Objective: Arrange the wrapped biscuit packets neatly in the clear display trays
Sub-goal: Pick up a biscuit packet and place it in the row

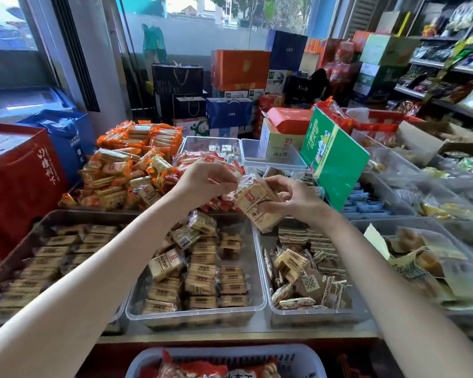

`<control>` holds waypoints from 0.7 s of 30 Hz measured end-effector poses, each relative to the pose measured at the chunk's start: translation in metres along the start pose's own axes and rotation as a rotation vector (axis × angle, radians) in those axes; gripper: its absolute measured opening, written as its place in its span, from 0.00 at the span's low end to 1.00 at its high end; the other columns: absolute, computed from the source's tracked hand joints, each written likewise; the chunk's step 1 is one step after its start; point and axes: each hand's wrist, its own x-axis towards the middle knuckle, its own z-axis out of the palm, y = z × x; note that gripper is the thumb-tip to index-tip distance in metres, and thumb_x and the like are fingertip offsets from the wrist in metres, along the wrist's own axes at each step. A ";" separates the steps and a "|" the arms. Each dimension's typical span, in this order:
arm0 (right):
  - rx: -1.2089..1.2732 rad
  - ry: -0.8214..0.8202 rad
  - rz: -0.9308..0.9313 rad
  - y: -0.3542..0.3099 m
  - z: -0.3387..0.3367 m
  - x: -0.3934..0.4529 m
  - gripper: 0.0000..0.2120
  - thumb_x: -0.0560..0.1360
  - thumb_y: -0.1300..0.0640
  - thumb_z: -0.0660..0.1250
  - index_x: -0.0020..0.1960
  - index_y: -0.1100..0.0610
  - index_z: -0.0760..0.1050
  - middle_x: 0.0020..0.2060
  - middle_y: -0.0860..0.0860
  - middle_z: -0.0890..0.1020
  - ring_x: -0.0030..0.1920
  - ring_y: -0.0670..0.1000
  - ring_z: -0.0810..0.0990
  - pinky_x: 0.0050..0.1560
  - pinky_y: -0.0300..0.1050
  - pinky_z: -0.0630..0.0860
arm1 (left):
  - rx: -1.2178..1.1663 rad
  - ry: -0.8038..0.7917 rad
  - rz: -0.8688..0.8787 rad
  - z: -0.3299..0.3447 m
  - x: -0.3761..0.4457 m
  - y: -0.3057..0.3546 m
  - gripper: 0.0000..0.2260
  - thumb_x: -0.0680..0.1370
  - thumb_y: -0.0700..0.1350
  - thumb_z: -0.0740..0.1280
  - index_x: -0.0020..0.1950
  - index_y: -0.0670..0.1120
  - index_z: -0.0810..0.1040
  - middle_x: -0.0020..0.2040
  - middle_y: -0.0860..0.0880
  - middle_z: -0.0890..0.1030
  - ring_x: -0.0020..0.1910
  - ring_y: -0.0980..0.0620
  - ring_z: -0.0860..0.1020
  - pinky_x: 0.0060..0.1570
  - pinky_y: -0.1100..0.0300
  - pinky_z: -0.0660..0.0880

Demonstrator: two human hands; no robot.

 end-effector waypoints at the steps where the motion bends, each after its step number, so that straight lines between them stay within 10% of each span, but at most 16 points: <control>1: -0.026 0.000 0.003 0.001 0.000 0.000 0.20 0.67 0.57 0.76 0.55 0.47 0.73 0.51 0.51 0.81 0.52 0.51 0.81 0.51 0.44 0.79 | 0.013 -0.029 -0.012 -0.001 0.000 -0.002 0.06 0.71 0.39 0.73 0.39 0.51 0.80 0.40 0.54 0.82 0.36 0.61 0.76 0.51 0.59 0.73; 7: -0.274 -0.026 -0.032 -0.006 -0.002 0.002 0.27 0.65 0.55 0.77 0.63 0.51 0.73 0.54 0.47 0.78 0.55 0.46 0.76 0.52 0.30 0.72 | 0.119 -0.318 -0.017 0.011 0.001 -0.006 0.35 0.67 0.44 0.76 0.72 0.49 0.65 0.63 0.50 0.75 0.62 0.53 0.74 0.62 0.55 0.73; 11: -0.384 -0.038 -0.094 -0.009 0.005 0.003 0.32 0.64 0.51 0.78 0.66 0.52 0.73 0.57 0.48 0.78 0.58 0.47 0.76 0.61 0.43 0.73 | 0.162 -0.238 -0.005 0.020 0.003 -0.011 0.29 0.66 0.44 0.77 0.65 0.48 0.71 0.58 0.48 0.79 0.54 0.52 0.79 0.55 0.55 0.77; 14: -0.031 0.004 -0.101 0.000 -0.004 -0.001 0.27 0.63 0.48 0.77 0.60 0.48 0.74 0.55 0.46 0.80 0.58 0.49 0.79 0.58 0.44 0.77 | -0.179 -0.238 -0.108 0.005 0.000 -0.029 0.26 0.64 0.41 0.78 0.59 0.49 0.74 0.61 0.45 0.78 0.51 0.52 0.81 0.51 0.55 0.79; 21: 0.044 0.202 -0.108 0.005 0.005 0.001 0.09 0.70 0.55 0.72 0.50 0.52 0.80 0.44 0.46 0.84 0.44 0.44 0.83 0.47 0.36 0.78 | -0.610 -0.245 -0.151 -0.009 -0.005 -0.051 0.43 0.47 0.55 0.83 0.59 0.48 0.74 0.49 0.48 0.84 0.50 0.50 0.82 0.47 0.59 0.80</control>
